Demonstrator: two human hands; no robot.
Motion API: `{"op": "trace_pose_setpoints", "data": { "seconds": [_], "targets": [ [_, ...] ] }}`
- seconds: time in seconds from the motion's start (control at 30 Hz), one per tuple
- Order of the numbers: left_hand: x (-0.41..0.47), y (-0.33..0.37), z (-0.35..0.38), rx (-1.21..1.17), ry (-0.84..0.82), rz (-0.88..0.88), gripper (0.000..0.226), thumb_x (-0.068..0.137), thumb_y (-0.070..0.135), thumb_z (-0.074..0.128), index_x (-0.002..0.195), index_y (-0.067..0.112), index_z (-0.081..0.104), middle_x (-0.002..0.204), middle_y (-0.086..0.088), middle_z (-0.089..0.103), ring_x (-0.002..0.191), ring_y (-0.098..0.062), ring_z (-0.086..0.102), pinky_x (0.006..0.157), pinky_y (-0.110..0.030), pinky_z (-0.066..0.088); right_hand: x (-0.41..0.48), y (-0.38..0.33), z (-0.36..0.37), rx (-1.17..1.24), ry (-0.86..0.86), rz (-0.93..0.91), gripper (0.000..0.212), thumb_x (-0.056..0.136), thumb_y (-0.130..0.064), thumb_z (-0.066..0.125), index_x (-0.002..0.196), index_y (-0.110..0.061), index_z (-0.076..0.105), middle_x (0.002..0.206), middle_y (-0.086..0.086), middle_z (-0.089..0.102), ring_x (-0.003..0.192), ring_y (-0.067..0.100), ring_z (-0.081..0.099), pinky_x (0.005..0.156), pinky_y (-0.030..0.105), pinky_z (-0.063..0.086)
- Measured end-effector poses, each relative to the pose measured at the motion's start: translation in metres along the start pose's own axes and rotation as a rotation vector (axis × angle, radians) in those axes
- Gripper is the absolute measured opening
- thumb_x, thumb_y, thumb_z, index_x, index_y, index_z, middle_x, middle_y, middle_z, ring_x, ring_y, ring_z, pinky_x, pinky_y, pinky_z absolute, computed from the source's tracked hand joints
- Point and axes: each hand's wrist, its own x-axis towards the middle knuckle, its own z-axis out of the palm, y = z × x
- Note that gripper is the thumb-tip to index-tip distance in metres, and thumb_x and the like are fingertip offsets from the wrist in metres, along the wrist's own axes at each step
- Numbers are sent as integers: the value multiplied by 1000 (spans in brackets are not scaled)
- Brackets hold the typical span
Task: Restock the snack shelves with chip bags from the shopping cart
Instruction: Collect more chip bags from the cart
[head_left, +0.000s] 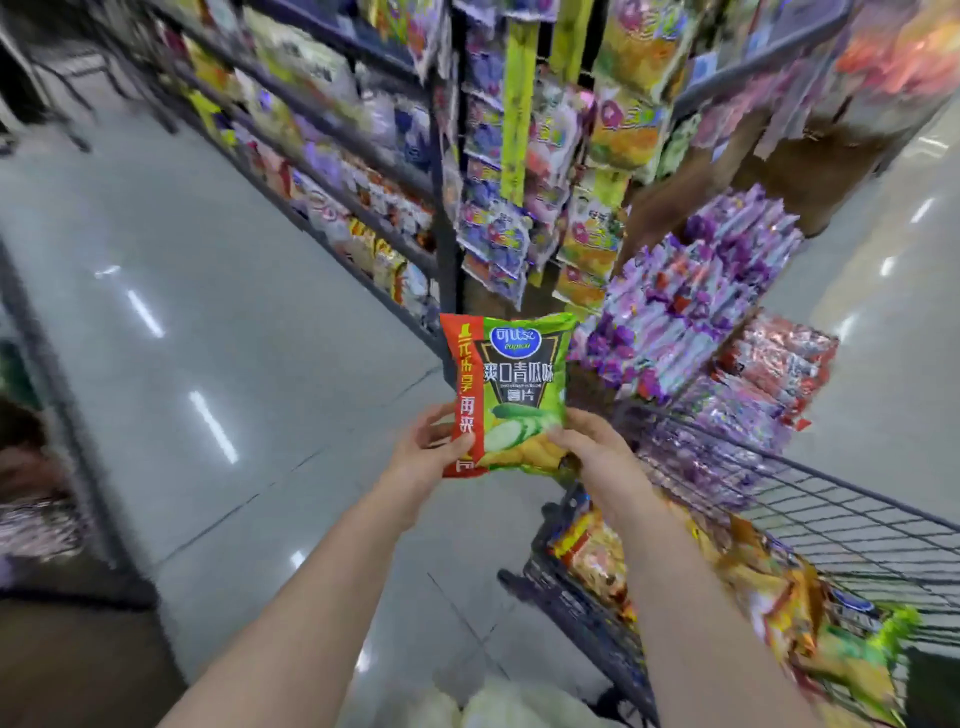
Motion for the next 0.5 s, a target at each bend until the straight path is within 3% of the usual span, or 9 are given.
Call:
{"op": "trace_pose_setpoints", "data": {
  "seconds": [0.17,0.37,0.5],
  "targets": [
    [8,19,-107,-108,179,33,45,87,5,69,128,19,58,117,-13,69,103,-33,68,92,-48,54,29,-10,115,-92,-164,-6,27,86,-8,68,109,-19,62,110,5,71,100,18,68,93,36,52],
    [41,52,-194,-236,323,56,44,88,2,66,129,13,56,106,-9,70,86,-22,69,64,-26,56,78,-25,221,-163,-298,-26,28,87,-6,69,104,-26,60,107,-3,68,92,5,66,86,24,52],
    [86,87,-240,-278,383,94,46,88,1,66,131,10,55,108,-12,70,84,-22,70,59,-24,55,142,-47,280,-138,-387,-30,35,85,-5,70,113,-24,58,109,-3,67,99,8,65,91,28,50]
  ]
}}
